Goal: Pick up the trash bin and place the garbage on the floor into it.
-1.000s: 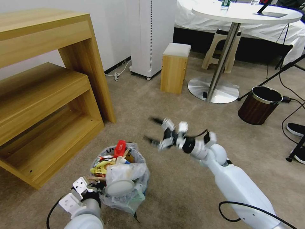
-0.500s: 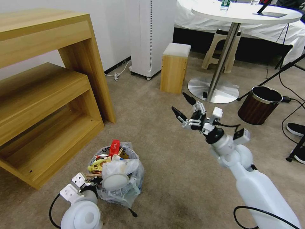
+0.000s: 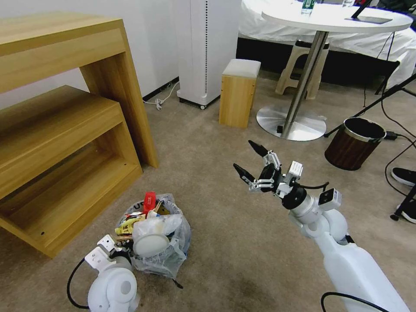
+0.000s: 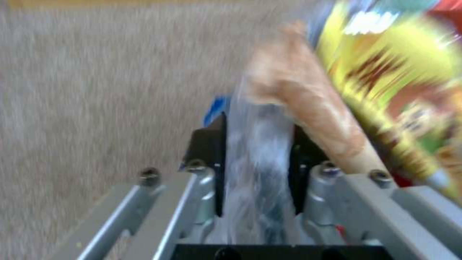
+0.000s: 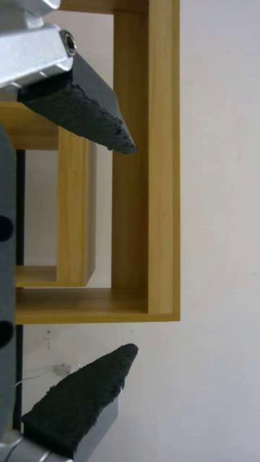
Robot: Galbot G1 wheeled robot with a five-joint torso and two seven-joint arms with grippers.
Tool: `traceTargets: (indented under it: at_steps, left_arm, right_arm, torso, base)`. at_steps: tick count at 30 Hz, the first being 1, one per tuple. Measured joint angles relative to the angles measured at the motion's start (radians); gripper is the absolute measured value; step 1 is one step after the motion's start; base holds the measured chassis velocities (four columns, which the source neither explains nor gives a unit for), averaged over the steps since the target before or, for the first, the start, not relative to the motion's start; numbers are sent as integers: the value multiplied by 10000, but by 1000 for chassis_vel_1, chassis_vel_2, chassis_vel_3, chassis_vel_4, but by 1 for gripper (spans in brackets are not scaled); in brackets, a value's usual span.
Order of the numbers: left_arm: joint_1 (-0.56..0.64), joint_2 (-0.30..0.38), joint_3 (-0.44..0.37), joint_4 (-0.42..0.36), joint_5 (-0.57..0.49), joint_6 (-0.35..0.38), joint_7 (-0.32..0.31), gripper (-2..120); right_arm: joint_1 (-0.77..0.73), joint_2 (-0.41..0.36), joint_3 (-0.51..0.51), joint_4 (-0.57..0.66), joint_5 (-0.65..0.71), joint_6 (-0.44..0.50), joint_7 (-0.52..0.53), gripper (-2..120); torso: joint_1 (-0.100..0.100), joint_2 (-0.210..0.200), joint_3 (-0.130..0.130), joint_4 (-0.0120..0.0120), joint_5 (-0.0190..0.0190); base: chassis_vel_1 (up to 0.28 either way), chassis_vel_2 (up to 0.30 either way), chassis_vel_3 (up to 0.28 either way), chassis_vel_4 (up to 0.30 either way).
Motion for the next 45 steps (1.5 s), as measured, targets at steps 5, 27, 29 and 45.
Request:
traceTargets:
  at_steps: [5,27,29,45]
  left_arm:
    - [270,233,83,-914,548,-198,433,51]
    - [1935,2304,-1332,-3256,4608,-3021,5357,100]
    - [1898,2475,-1588,-3204,4759,-3222,5812,100]
    - [2294,3610,-2229,-2839,4349,-3463,6404,100]
  right_arm:
    - [-45,100,-12,-76,-44,49,-23,100]
    - [-2895,508,2979,1911,-3176,1217,5855,100]
    - [-3265,462,3575,2195,-3217,1171,6471,100]
    - [-4653,565,5095,2813,-2853,781,7848,100]
  torso:
    - [0,0,0,-1,1]
    - [0,0,-1,-1,1]
    - [0,1,0,-1,3]
    - [0,0,0,0,3]
  base:
    - [0,0,0,0]
    - [0,0,0,0]
    - [0,0,0,0]
    - [0,0,0,0]
